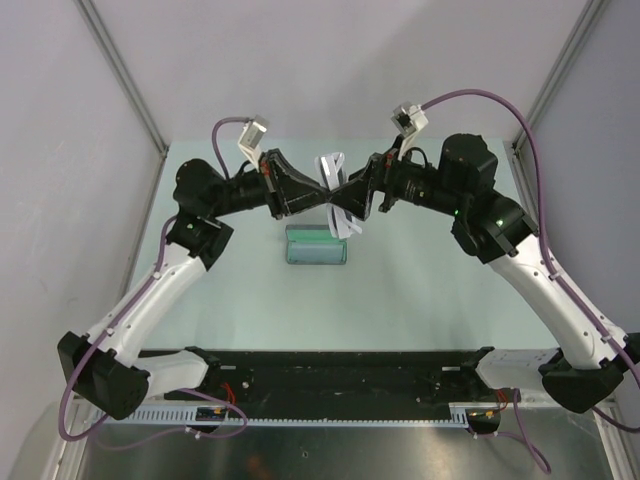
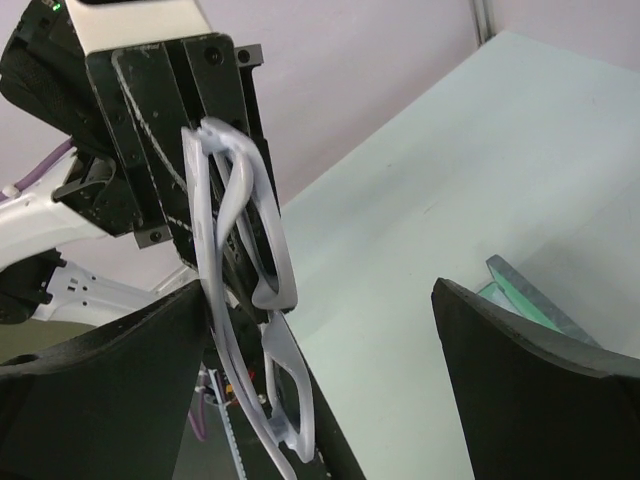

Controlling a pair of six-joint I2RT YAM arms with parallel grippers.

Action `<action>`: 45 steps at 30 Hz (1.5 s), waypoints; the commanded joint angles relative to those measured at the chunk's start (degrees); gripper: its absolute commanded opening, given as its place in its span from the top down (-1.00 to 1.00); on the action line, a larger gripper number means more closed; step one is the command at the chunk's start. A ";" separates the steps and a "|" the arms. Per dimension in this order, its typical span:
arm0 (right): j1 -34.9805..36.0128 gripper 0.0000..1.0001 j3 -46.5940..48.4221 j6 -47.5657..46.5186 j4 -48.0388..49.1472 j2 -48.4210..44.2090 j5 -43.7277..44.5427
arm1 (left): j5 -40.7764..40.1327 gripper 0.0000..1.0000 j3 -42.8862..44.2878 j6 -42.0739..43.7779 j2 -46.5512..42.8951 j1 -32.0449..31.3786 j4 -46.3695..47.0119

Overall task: Organize the sunglasses
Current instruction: Fold the right temple of the sunglasses with the sunglasses, then pass from the left arm to the right

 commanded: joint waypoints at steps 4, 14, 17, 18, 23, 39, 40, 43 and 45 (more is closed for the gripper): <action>0.26 -0.97 -0.39 -1.31 4.38 -2.16 1.53 | -3.37 0.99 3.07 -6.88 -1.87 0.22 1.93; 0.61 -0.99 -2.24 -7.62 7.90 -8.66 9.86 | -13.29 0.99 0.43 -19.00 0.15 2.67 -0.26; 2.53 -0.99 -2.94 -13.95 6.58 -10.60 14.16 | -17.50 0.99 -0.54 -22.87 0.33 3.03 -2.19; 3.24 -0.97 -3.20 -15.88 6.40 -11.38 15.32 | -18.66 0.99 -0.71 -24.88 0.33 3.03 -3.25; 11.58 -0.93 -6.01 -29.47 7.19 -13.32 24.54 | -26.74 0.99 -1.41 -31.13 -0.29 3.03 -12.12; 35.59 -0.61 -24.38 -73.72 33.99 -10.51 51.99 | -44.15 0.99 -0.80 -37.92 -9.16 2.68 -30.50; 35.50 -0.60 -25.08 -75.12 34.87 -10.60 49.98 | -44.50 0.99 0.16 -37.22 -9.25 2.59 -31.46; 34.71 -0.48 -26.93 -77.41 36.99 -10.60 47.34 | -46.70 1.00 2.79 -33.35 -9.69 1.89 -33.48; 34.18 -0.35 -27.64 -79.35 36.63 -10.86 45.74 | -48.89 0.99 3.85 -30.89 -10.13 0.84 -34.37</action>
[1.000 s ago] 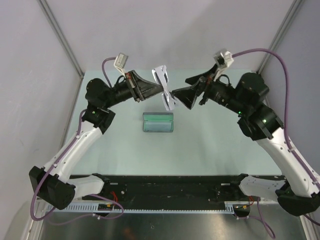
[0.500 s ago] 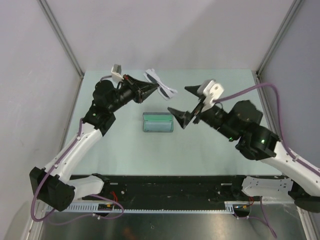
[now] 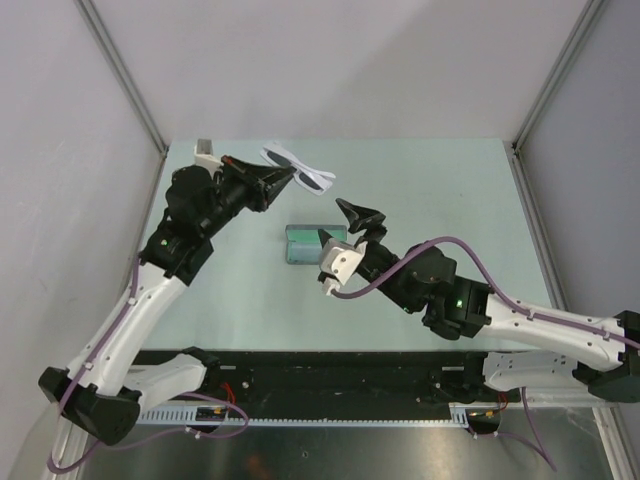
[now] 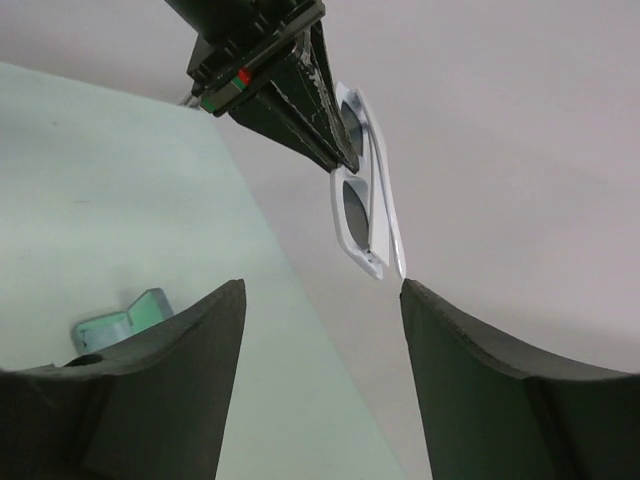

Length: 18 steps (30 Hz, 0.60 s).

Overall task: Organize the sunglasses
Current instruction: Pass from the left arm to the right

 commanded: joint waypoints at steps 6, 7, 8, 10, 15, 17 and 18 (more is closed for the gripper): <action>-0.83 -0.24 -1.77 -13.62 14.61 -0.19 -3.10 | -7.36 0.99 5.79 6.81 -3.05 -3.15 -2.92; -0.83 -0.21 -1.68 -14.16 15.49 0.42 -3.27 | -7.45 0.99 6.05 6.90 -3.05 -3.24 -2.92; -0.66 -0.19 -1.68 -14.78 15.93 0.69 -3.45 | -7.54 0.99 6.14 6.99 -3.23 -3.42 -3.01; -0.57 -0.12 -1.59 -15.66 16.46 0.86 -4.67 | -7.98 0.99 6.23 7.07 -3.40 -3.59 -3.10; -0.83 0.09 -1.68 -13.21 15.59 1.48 -7.57 | -8.94 0.99 6.93 7.25 -3.50 -3.86 -3.01; -1.01 0.13 -1.59 -12.94 15.32 1.92 -7.67 | -9.47 0.99 7.80 8.04 -3.49 -4.47 -3.10; -1.18 0.14 -1.59 -13.02 15.67 2.44 -7.58 | -9.73 0.99 7.81 8.13 -3.58 -4.82 -3.10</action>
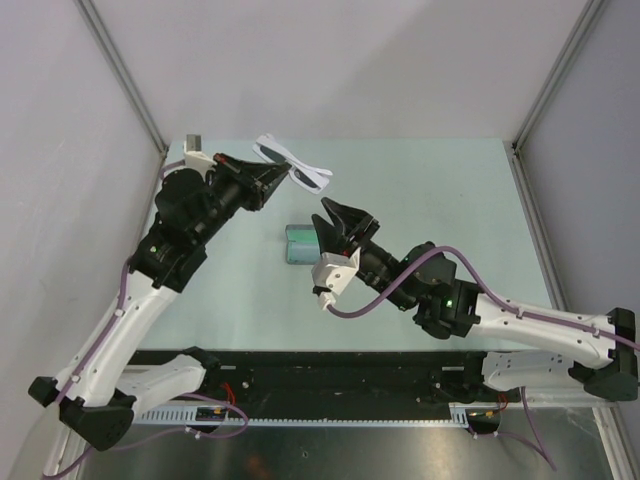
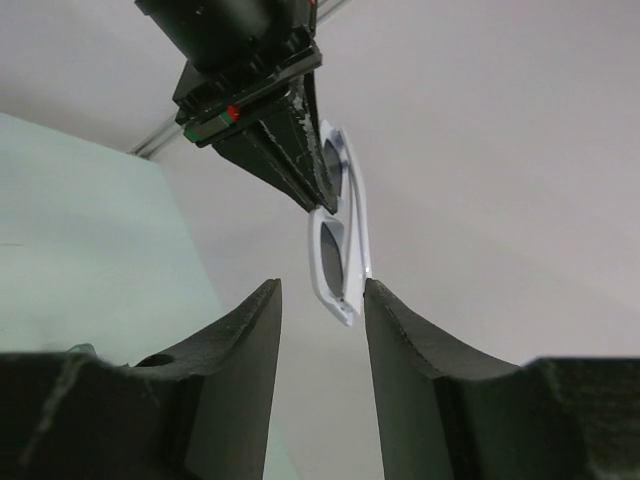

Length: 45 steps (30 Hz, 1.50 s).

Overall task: Organize the sunglasses
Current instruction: Pass from the left arm to the right

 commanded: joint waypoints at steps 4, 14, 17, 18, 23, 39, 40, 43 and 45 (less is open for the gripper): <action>-0.99 0.15 0.26 -0.22 4.94 1.44 -2.12 | -2.50 0.99 3.48 2.32 -1.92 -2.40 0.75; -2.75 0.18 0.79 -2.32 4.33 2.15 -1.77 | -5.75 0.99 1.99 2.14 -3.68 -4.95 0.75; -3.10 0.19 0.70 -4.43 3.54 2.24 -1.85 | -6.72 0.99 1.99 2.32 -3.95 -5.92 0.57; -3.10 0.20 0.70 -5.48 3.45 2.24 -1.94 | -6.81 0.99 1.90 2.32 -3.86 -5.92 0.14; -3.19 0.22 0.70 -7.51 3.89 2.23 -2.73 | -6.90 1.00 1.81 1.97 -3.68 -6.62 -0.74; -4.59 0.47 0.70 -9.01 4.94 3.99 -3.17 | -7.60 0.99 2.43 1.79 -3.07 -7.42 -2.24; -4.68 0.49 0.79 -9.01 4.86 4.17 -3.17 | -7.60 0.99 2.43 1.70 -3.07 -7.50 -2.24; -5.12 0.63 0.79 -9.36 4.51 4.52 -3.00 | -7.51 0.99 2.69 1.79 -2.80 -7.50 -2.59; -5.30 0.68 0.70 -9.80 4.33 4.78 -2.82 | -7.51 0.99 2.60 1.79 -2.72 -7.59 -2.68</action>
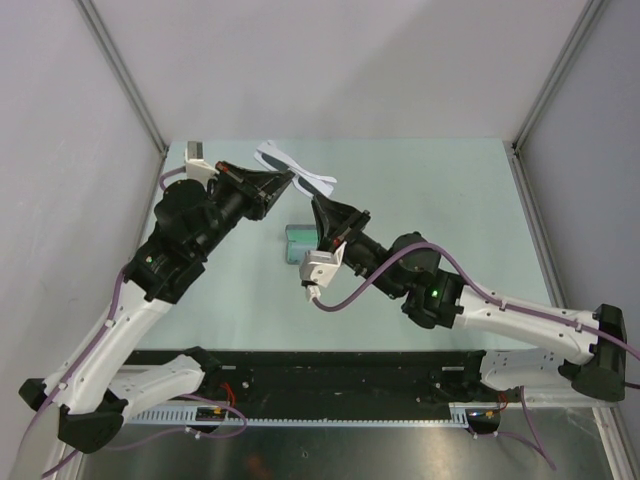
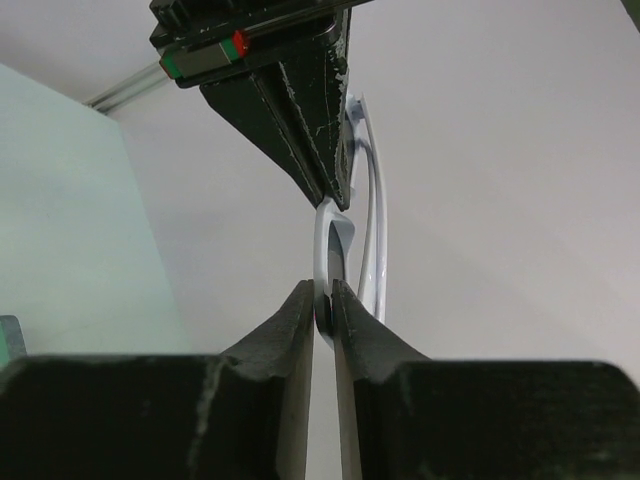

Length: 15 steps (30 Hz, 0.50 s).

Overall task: Organize the sunglasses
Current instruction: Pass from the left arm to the right

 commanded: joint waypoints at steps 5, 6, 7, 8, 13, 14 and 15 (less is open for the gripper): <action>-1.12 0.71 0.79 -2.46 1.90 1.14 1.53 | -0.67 0.99 1.60 0.22 -0.22 -0.64 0.29; -1.12 0.74 0.79 -2.46 1.82 1.22 1.62 | -0.67 0.99 1.68 0.22 -0.31 -0.81 0.29; -1.12 0.77 0.79 -2.55 1.73 1.31 1.80 | -0.67 0.99 1.60 0.22 -0.31 -0.82 0.38; -1.12 0.84 0.79 -2.90 1.73 1.40 1.88 | -0.76 0.99 1.60 0.30 -0.22 -0.82 0.29; -1.21 1.00 0.79 -3.34 4.01 2.19 2.94 | -0.67 0.99 1.51 0.39 -0.40 -0.90 0.29; -1.13 1.00 0.79 -3.26 4.36 2.19 3.03 | -0.67 0.99 1.42 0.39 -0.40 -0.82 0.20; -1.12 1.00 0.79 -2.99 4.97 2.19 2.94 | -0.58 0.99 1.33 0.39 -0.31 -0.82 0.20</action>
